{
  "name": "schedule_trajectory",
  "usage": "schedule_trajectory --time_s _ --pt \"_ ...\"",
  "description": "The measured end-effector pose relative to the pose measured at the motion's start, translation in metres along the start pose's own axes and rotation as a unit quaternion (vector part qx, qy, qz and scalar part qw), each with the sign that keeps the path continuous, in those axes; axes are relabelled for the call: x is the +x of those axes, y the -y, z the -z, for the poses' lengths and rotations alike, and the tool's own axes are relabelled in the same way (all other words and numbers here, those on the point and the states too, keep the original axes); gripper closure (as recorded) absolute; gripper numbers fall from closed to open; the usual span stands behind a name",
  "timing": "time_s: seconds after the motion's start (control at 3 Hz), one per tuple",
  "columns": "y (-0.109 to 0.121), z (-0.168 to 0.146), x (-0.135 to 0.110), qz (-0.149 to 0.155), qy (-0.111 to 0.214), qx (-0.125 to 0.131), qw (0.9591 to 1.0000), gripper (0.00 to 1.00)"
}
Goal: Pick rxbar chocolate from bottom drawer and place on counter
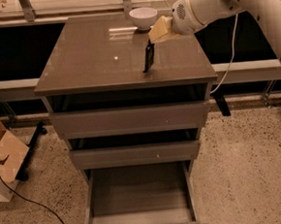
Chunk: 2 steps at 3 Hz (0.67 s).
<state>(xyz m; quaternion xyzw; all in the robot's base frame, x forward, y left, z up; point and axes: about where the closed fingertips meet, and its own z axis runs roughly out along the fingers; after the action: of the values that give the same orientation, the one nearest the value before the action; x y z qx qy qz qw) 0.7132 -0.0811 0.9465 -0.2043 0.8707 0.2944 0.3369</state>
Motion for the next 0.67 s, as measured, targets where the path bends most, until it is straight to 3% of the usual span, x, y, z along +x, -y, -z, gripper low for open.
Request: schedule_trajectory --time_s 0.33,0.67 --pt "-0.002 -0.038 -0.009 0.017 -0.033 -0.005 0.9993 0.75" --pt "-0.003 -0.066 -0.011 0.028 -0.052 0.006 0.9982 0.52"
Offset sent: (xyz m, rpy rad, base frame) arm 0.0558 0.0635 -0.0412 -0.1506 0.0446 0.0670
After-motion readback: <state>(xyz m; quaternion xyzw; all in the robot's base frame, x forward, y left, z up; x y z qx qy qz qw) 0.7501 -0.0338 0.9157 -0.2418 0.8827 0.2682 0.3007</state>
